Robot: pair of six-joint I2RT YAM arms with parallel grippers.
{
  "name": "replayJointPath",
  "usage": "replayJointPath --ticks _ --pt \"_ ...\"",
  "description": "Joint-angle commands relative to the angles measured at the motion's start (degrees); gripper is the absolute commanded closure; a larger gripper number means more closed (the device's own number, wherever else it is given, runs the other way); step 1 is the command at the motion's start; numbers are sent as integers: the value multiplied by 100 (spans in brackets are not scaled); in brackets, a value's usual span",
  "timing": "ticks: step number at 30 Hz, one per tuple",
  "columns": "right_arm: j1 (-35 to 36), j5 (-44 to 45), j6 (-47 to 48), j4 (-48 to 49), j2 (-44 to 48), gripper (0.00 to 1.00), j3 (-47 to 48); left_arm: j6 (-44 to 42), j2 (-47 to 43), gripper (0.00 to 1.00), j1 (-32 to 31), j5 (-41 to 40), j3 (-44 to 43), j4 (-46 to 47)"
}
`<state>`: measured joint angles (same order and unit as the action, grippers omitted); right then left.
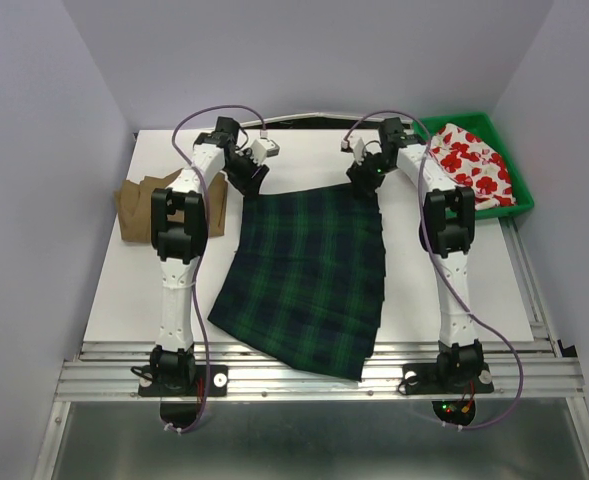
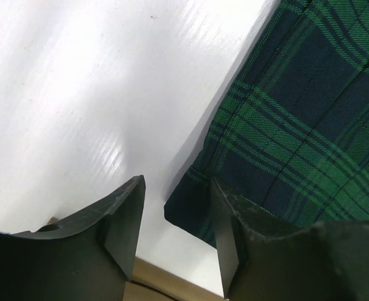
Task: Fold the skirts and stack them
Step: Fold the skirt
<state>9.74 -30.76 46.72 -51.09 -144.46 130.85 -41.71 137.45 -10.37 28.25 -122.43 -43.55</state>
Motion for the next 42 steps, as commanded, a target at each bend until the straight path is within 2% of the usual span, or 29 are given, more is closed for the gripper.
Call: replayJointPath --ticks 1,3,6,9,13,15,16,19,23,27,29,32,38,42 --pt "11 299 30 511 -108 40 -138 -144 45 46 44 93 -203 -215" --pt "11 404 13 713 -126 45 -138 -170 80 50 44 93 -71 -207" --pt "63 597 -40 1013 -187 58 -103 -179 151 59 44 145 44 -189" --pt "116 738 -154 1249 -293 83 45 -170 212 65 35 216 105 -224" --pt "168 879 -286 1540 -390 99 257 -170 221 66 26 295 114 -250" --pt "169 940 -383 1689 -416 99 310 -153 247 76 26 304 88 -242" --pt "169 1010 -426 1873 -425 99 353 -75 265 85 26 295 27 -181" --pt "169 1247 -619 2357 -407 99 459 346 300 100 44 111 -218 108" --pt "169 1652 -725 2972 -363 99 740 813 213 100 97 -223 -623 591" --pt "169 1846 -998 3649 -118 99 873 1182 -252 100 193 -469 -607 1198" --pt "169 1907 -1103 4096 119 99 750 1341 -595 100 211 -583 -344 1620" --pt "169 1820 -1217 4177 392 99 644 1376 -964 100 237 -601 131 2068" --pt "169 1433 -1113 3914 1481 99 -259 1157 -2272 100 237 -549 1282 2789" --pt "169 1196 -972 3651 2228 99 -997 771 -2905 100 237 -522 1950 2922"
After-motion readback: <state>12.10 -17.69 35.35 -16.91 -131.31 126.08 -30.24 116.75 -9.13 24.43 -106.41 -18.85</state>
